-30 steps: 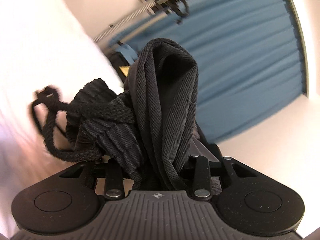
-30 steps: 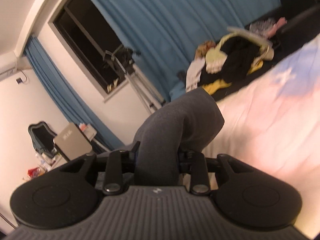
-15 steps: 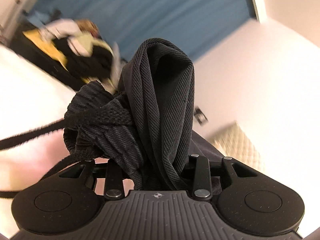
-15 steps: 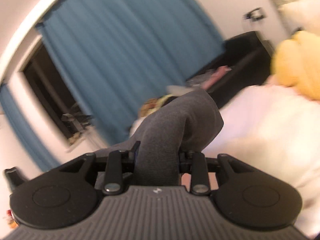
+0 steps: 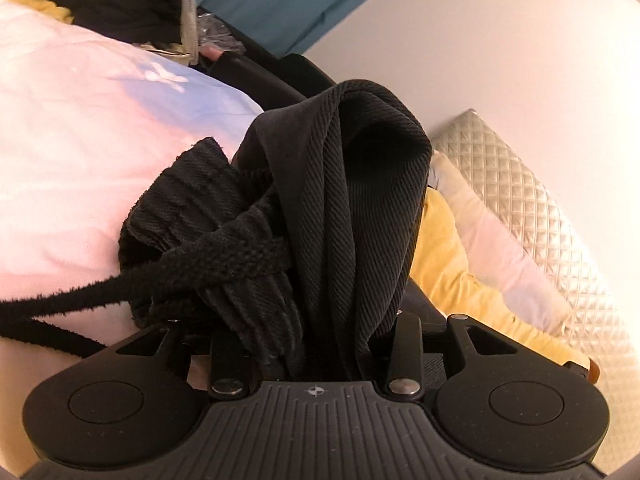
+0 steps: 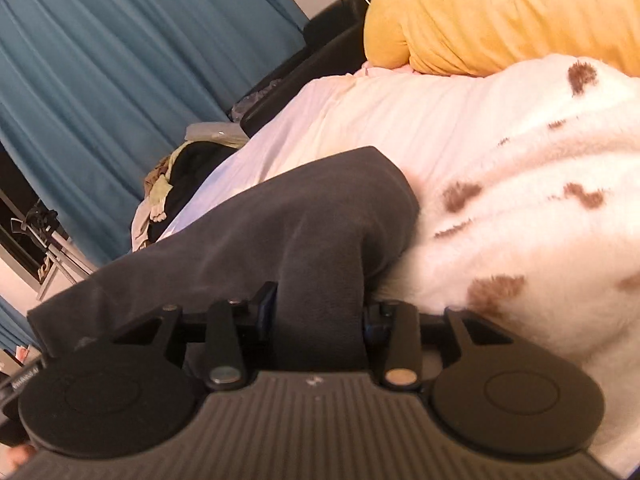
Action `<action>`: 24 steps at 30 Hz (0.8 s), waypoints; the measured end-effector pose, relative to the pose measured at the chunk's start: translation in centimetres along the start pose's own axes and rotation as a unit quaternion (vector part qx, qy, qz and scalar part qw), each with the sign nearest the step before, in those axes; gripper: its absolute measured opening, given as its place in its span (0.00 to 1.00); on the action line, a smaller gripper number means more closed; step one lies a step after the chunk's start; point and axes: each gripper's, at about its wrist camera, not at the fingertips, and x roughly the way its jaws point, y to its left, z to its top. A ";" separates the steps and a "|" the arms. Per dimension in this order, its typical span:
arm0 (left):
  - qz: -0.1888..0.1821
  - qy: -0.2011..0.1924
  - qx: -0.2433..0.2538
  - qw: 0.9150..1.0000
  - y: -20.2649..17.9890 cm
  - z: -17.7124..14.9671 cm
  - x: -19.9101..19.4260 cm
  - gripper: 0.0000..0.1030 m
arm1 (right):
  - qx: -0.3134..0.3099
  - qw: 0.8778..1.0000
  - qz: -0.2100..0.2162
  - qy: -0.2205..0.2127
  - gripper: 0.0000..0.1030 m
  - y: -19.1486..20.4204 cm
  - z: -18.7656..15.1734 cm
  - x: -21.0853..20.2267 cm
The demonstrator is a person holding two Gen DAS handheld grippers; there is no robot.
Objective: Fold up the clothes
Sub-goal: 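Lower the folded sweatpants onto the bed and open both grippers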
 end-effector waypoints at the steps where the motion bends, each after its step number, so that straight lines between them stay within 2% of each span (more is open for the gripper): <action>1: 0.000 0.005 0.001 1.000 0.5 -0.1 -0.4 0.44 | 0.000 1.000 -0.001 0.000 0.43 0.0 0.0 0.0; 5: 0.016 0.035 -0.012 0.999 1.1 -1.5 -3.0 0.51 | -0.008 1.000 -0.014 0.009 0.49 0.7 0.8 -0.8; 7: 0.023 0.060 -0.027 0.998 2.1 -1.8 -4.4 0.55 | -0.038 0.998 -0.040 0.008 0.60 1.9 0.8 -1.9; 8: 0.026 0.071 -0.030 0.997 2.5 -1.9 -5.1 0.57 | -0.053 0.997 -0.054 0.007 0.63 2.5 0.8 -2.4; 9: 0.033 0.079 -0.030 0.996 2.7 -2.1 -5.9 0.64 | -0.068 0.995 -0.067 0.007 0.65 3.2 0.8 -3.0; 10: 0.046 0.083 -0.026 0.995 2.9 -2.3 -7.1 0.78 | -0.084 0.993 -0.080 0.004 0.65 3.9 0.7 -3.6; 12: 0.071 0.074 0.004 0.995 2.8 -2.2 -9.6 0.92 | -0.106 0.990 -0.091 -0.008 0.67 5.1 0.6 -5.1; 13: 0.075 0.068 0.020 0.995 2.3 -2.1 -10.9 0.92 | -0.116 0.989 -0.095 -0.013 0.68 5.7 0.6 -5.9; 19: 0.114 0.023 0.089 0.989 -0.6 -2.4 -21.4 0.94 | -0.158 0.985 -0.055 -0.043 0.68 11.5 0.2 -9.9; 21: 0.129 0.003 0.113 0.985 -3.2 -2.9 -24.8 0.94 | -0.179 0.982 -0.035 -0.051 0.68 14.1 -0.3 -10.8; 24: 0.145 -0.032 0.128 0.981 -5.0 -2.3 -29.9 0.96 | -0.209 0.976 -0.002 -0.059 0.69 18.7 -1.3 -12.0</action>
